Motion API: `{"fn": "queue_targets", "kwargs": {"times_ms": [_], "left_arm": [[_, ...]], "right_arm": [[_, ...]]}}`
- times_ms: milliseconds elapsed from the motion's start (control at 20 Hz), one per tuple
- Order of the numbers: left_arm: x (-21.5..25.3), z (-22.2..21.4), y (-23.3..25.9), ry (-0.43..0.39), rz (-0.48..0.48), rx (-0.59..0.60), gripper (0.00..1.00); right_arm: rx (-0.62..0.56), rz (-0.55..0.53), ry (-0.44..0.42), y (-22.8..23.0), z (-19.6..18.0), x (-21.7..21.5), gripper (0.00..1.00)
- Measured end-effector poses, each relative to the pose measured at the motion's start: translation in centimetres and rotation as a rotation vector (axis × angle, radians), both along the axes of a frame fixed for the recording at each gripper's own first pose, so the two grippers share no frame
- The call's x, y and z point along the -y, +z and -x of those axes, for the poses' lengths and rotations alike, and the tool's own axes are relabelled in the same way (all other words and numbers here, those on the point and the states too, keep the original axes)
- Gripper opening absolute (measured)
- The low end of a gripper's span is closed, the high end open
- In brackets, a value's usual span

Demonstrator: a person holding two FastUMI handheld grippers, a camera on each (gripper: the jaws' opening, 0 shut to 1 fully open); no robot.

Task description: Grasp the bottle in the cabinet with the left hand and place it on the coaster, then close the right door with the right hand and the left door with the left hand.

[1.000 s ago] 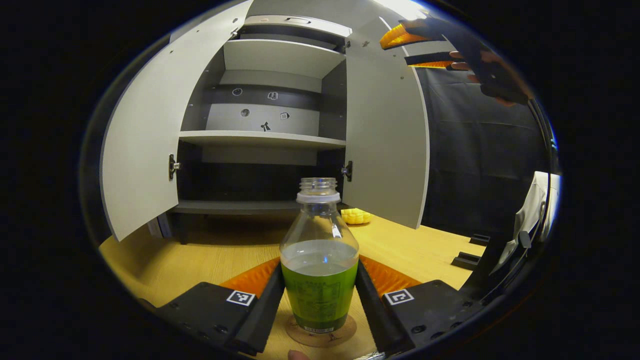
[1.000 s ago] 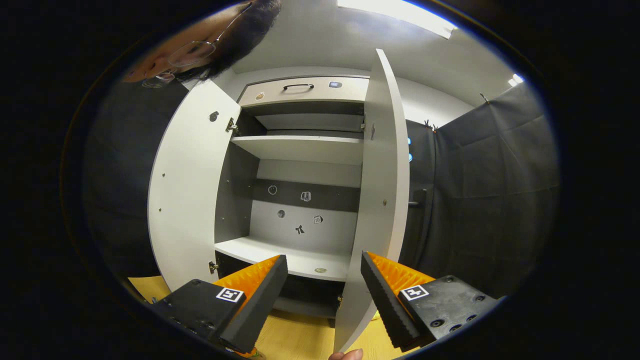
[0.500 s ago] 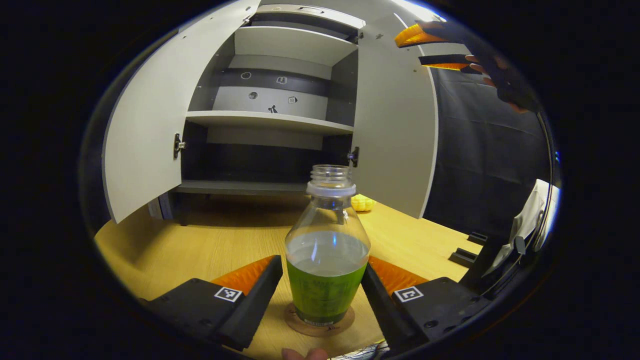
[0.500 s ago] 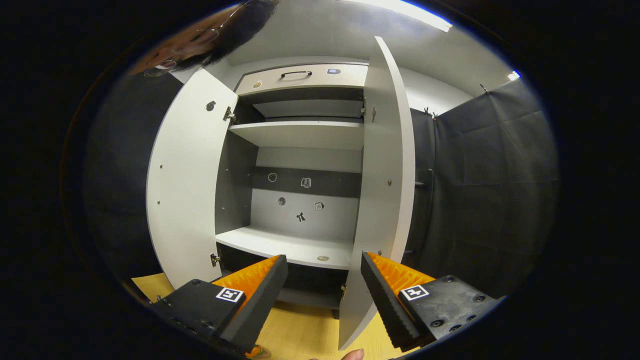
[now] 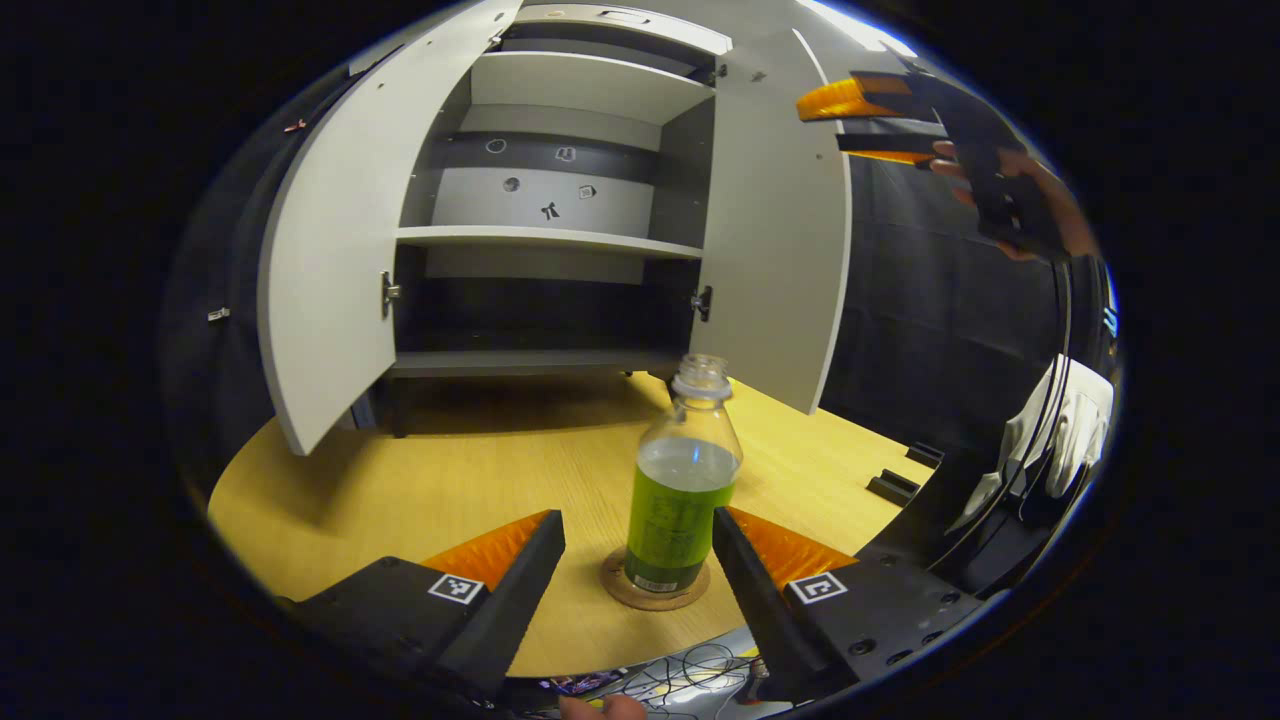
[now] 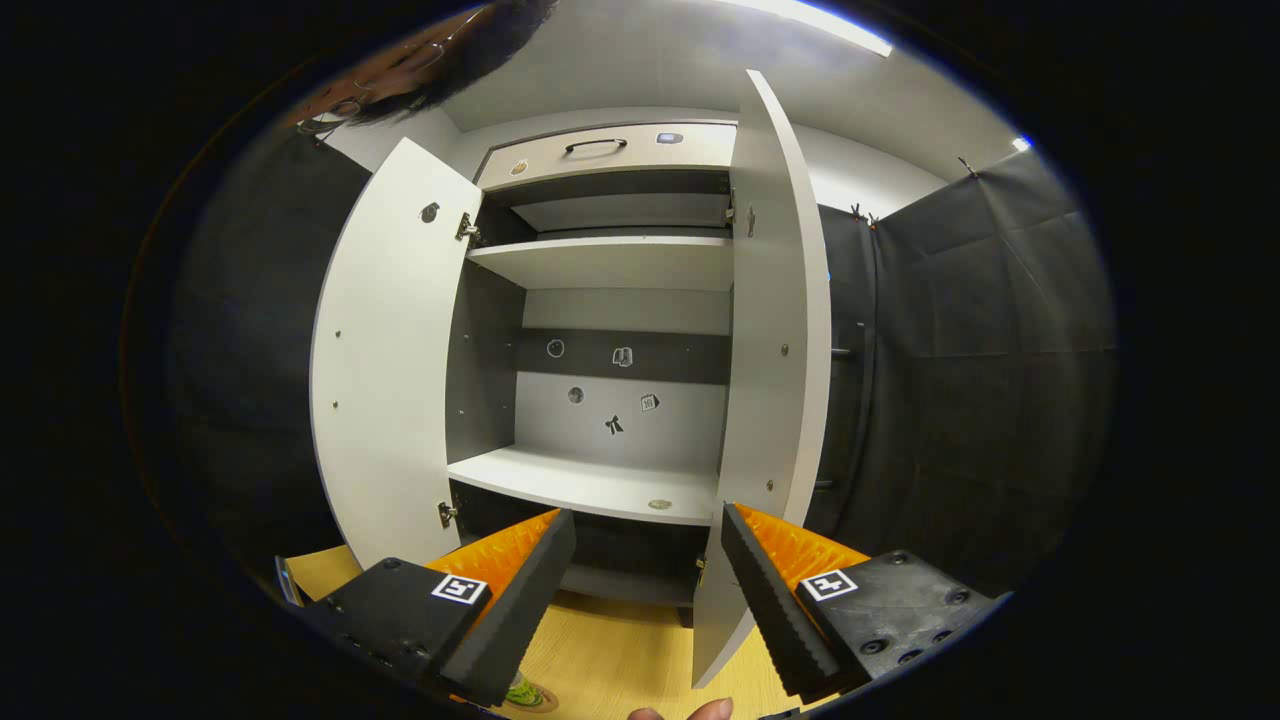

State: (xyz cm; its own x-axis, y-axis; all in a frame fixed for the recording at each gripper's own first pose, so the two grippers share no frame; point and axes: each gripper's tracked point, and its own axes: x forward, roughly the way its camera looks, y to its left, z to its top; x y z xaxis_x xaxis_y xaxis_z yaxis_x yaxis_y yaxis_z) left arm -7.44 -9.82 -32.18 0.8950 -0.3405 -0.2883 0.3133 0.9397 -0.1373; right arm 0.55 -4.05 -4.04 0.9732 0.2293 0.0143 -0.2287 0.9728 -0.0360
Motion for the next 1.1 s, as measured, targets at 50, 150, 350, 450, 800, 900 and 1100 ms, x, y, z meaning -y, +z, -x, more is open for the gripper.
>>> {"fn": "queue_targets", "kwargs": {"times_ms": [50,150,350,450,800,900,1100], "left_arm": [[-1.4,-0.1,1.6,0.038,0.001,0.017,0.95],[-4.0,-0.4,4.8,0.111,-0.01,0.059,0.95],[-7.4,-1.1,11.4,0.203,-0.009,0.143,0.94],[-9.0,-1.5,14.6,0.25,-0.012,0.163,0.95],[-14.6,-2.0,25.7,0.457,-0.028,0.25,0.95],[-15.0,-2.1,27.7,0.473,0.011,0.245,0.95],[-17.2,-2.2,29.7,0.547,0.08,0.231,0.95]], "right_arm": [[-0.012,-0.023,0.005,-0.2,0.1,-0.2,0.98],[-0.038,-0.06,0.001,-0.5,0.2,-0.1,0.98],[-0.071,-0.049,-0.028,-1.2,0.4,0.9,0.98],[-0.066,-0.032,-0.048,-0.9,0.5,1.8,0.98],[-0.045,-0.084,-0.047,1.4,1.3,4.6,0.98],[-0.047,-0.07,-0.077,1.8,1.2,6.7,0.98],[-0.082,-0.068,-0.148,1.8,0.1,11.2,0.98]]}}
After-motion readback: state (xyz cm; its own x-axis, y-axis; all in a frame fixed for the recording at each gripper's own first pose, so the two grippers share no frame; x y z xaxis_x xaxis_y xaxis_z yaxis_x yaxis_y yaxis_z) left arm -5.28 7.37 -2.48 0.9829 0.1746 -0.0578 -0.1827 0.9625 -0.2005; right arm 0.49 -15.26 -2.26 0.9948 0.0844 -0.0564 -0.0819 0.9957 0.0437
